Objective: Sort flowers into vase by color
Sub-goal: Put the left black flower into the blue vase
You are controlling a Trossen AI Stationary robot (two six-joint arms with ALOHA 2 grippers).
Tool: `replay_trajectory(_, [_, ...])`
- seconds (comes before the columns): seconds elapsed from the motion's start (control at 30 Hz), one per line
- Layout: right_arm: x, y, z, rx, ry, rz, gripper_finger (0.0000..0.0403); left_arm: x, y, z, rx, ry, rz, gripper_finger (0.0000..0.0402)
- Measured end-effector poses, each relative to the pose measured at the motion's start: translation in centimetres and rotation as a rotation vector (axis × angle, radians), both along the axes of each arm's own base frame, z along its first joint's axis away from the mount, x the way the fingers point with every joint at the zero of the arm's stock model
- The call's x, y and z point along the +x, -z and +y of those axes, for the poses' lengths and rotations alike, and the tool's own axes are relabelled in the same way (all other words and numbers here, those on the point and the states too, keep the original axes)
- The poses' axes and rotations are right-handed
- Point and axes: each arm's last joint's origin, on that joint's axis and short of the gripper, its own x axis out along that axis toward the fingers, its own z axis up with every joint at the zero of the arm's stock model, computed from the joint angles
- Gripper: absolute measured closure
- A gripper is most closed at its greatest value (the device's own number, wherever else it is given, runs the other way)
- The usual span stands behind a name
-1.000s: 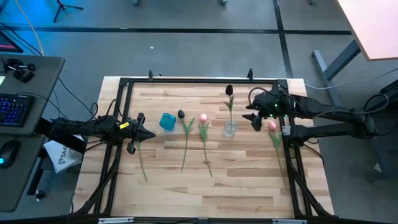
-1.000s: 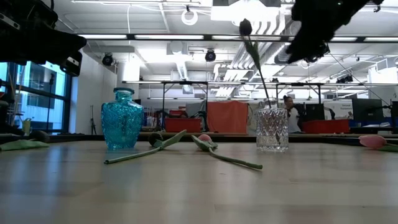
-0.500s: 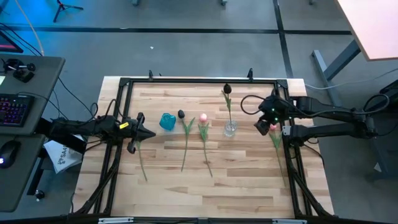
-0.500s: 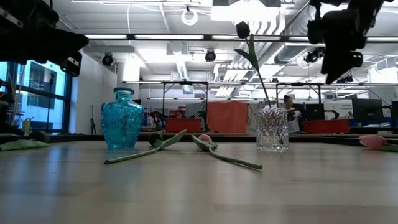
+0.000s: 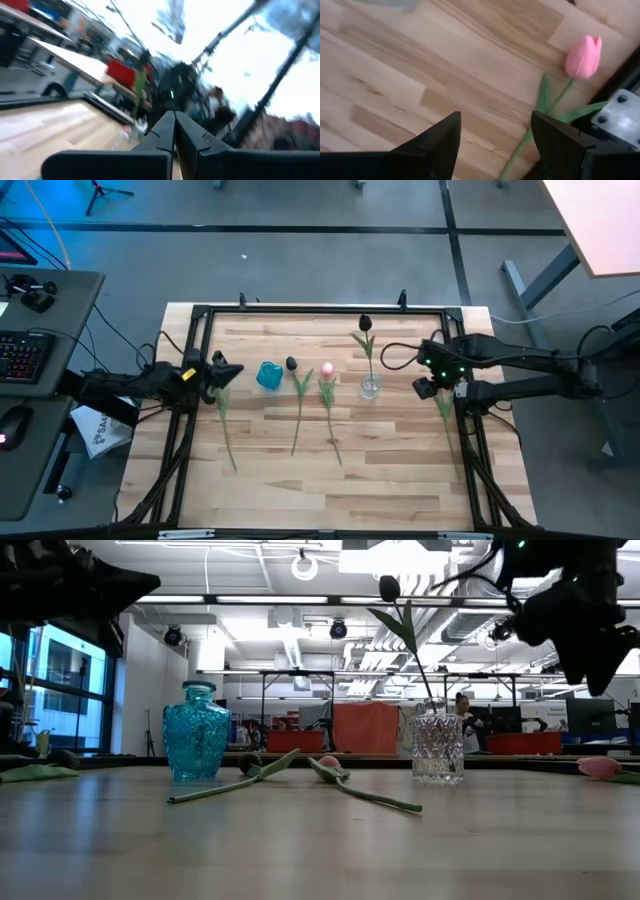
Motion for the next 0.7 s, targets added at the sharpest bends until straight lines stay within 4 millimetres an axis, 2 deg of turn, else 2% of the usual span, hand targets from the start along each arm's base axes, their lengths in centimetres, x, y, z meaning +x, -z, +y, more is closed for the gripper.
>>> replay_trajectory(0.2, [1.2, 1.5, -1.2, 0.03, -0.05, 0.121, 0.0167, -0.2, -0.6, 0.1, -0.096, 0.013, -0.089, 0.0401])
replay_trajectory(0.37, [0.8, 2.1, -2.1, 0.071, -0.071, 0.221, 0.0167, -0.2, -0.7, -0.1, -0.109, 0.09, -0.105, 0.0401])
replay_trajectory(0.5, [0.3, 3.1, -2.8, 0.096, -0.038, 0.213, 0.0169, -0.2, -0.7, -0.1, -0.103, 0.082, -0.101, 0.0401])
replay_trajectory(0.57, [0.6, 3.3, -3.4, 0.085, -0.014, 0.184, 0.0176, -0.1, -0.6, -0.1, -0.096, 0.077, -0.094, 0.0401])
replay_trajectory(0.7, [0.6, 4.1, -4.2, 0.088, -0.013, 0.249, 0.0194, 0.0, -0.5, -0.1, -0.078, 0.07, -0.071, 0.0401])
